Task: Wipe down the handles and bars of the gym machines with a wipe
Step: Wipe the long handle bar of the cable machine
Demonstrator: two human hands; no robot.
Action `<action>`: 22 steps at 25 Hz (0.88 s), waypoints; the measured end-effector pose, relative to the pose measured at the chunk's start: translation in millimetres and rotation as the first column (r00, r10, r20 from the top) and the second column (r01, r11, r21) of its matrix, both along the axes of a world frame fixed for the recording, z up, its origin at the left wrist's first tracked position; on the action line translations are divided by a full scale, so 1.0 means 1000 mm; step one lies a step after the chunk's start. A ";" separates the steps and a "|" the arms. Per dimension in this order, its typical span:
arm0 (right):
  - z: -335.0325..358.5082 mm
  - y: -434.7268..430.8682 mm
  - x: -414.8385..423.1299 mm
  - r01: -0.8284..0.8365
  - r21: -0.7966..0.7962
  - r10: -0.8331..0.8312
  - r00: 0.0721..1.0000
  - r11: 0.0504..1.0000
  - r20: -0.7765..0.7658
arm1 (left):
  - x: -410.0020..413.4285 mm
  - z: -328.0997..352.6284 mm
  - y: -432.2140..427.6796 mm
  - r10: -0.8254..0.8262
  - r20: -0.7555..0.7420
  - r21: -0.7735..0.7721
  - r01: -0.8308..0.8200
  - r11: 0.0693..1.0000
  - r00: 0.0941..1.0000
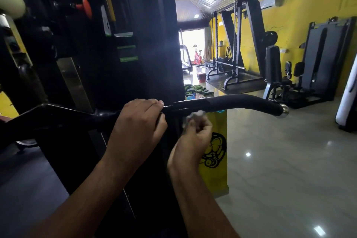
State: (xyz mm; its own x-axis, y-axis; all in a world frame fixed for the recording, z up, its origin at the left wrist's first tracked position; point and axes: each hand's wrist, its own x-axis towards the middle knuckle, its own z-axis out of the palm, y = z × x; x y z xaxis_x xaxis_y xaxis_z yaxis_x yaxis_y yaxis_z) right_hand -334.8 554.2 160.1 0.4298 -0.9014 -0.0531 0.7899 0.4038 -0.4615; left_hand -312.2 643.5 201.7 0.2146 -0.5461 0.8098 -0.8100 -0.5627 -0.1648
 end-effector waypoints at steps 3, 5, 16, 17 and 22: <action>-0.009 -0.017 -0.004 0.272 -0.402 -0.354 0.924 0.874 -0.144 | -0.005 -0.001 0.001 0.010 0.020 0.020 -0.010 1.000 1.000; -0.019 -0.028 -0.005 0.336 -0.697 -0.562 0.819 0.634 -0.117 | -0.007 -0.001 0.001 0.015 0.029 0.026 -0.016 1.000 0.999; -0.028 -0.062 -0.035 0.119 -0.992 -0.740 0.664 -0.036 0.106 | -0.014 -0.006 0.003 0.013 0.018 0.013 -0.013 1.000 1.000; -0.025 -0.066 -0.039 0.089 -0.994 -0.737 0.667 -0.067 0.110 | -0.015 -0.006 0.002 0.019 0.019 0.013 -0.019 1.000 1.000; -0.003 -0.080 -0.044 -0.181 -0.977 -0.742 0.669 -0.114 -0.037 | -0.018 -0.014 0.004 0.079 0.024 0.035 -0.079 0.996 0.997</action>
State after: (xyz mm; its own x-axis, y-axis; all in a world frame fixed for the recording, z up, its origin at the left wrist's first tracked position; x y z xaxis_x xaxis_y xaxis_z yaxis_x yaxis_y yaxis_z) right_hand -378.9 474.3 157.4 0.4121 -0.2512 0.8758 0.1231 -0.9371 -0.3267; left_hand -329.9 647.4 187.4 0.2402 -0.5567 0.7952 -0.7592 -0.6183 -0.2035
